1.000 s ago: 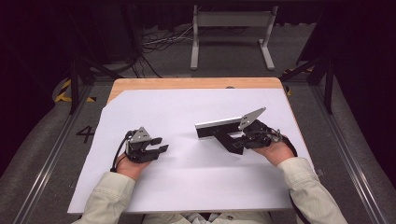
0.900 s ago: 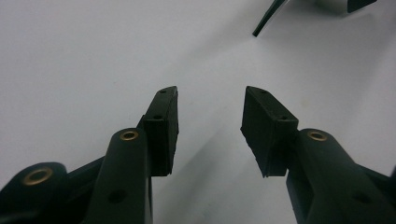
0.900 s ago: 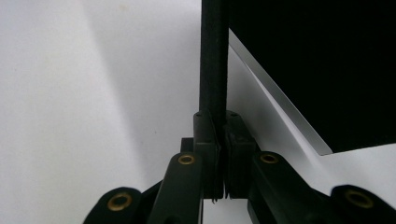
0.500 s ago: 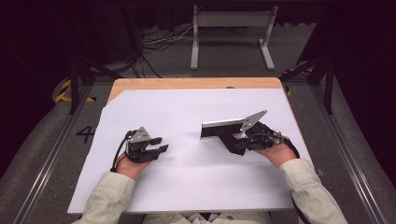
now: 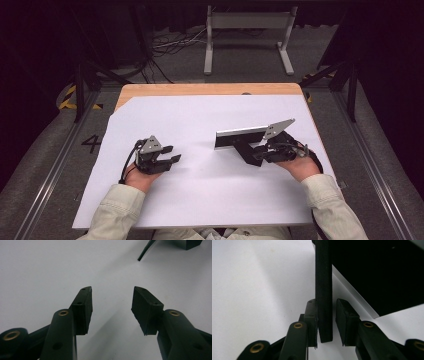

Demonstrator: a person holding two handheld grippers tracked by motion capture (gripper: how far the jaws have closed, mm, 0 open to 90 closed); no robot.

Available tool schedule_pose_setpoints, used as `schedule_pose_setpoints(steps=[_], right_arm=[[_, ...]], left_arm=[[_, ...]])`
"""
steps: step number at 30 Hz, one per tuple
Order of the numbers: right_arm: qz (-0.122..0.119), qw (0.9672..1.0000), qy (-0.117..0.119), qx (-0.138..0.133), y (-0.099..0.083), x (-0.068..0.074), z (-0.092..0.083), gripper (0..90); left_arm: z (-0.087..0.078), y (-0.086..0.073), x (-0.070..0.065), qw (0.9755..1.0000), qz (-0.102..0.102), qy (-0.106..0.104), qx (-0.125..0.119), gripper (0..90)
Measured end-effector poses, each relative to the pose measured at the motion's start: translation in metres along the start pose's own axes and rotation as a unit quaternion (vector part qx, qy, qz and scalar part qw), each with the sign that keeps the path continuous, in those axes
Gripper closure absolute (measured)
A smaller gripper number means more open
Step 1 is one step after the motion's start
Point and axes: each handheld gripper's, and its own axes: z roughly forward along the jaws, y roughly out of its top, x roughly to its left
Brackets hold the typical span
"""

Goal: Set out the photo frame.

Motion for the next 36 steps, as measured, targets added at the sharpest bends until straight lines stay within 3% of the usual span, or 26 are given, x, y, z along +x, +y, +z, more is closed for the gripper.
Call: schedule_pose_setpoints(steps=[3,8,10,16,19,23,27,32,36], right_arm=[[0.004,0.9999,-0.004,-0.015,-0.002,0.001,-0.005,69.2],[0.012,0.9992,-0.021,-0.033,-0.007,0.003,-0.015,67.8],[0.021,0.9985,-0.027,-0.042,-0.011,0.003,-0.02,67.8],[0.04,0.9959,-0.05,-0.064,-0.02,0.003,-0.035,68.8],[0.053,0.9933,-0.066,-0.079,-0.026,0.001,-0.043,69.5],[0.071,0.9871,-0.095,-0.107,-0.035,-0.002,-0.051,69.9],[0.081,0.9832,-0.109,-0.122,-0.041,-0.004,-0.055,69.9],[0.091,0.9793,-0.117,-0.138,-0.047,-0.007,-0.058,69.9],[0.097,0.978,-0.116,-0.143,-0.05,-0.009,-0.059,69.8]], left_arm=[[0.0,0.003,0.0,0.9999,-0.008,-0.002,-0.007,51.3],[0.002,0.01,0.0,0.9998,-0.011,0.016,-0.006,55.3],[0.003,0.014,0.0,0.9998,-0.017,0.005,-0.01,63.3],[0.013,0.027,-0.002,0.9997,-0.012,0.016,-0.014,76.4],[0.021,0.033,-0.003,0.9998,-0.011,0.012,-0.015,78.5],[0.032,0.039,-0.007,0.9998,-0.009,0.007,-0.014,80.5],[0.037,0.043,-0.008,0.9997,-0.016,0.003,-0.017,81.1],[0.043,0.048,-0.011,0.9997,-0.016,0.004,-0.021,81.4],[0.05,0.052,-0.014,0.9999,-0.009,0.003,-0.015,82.9]])
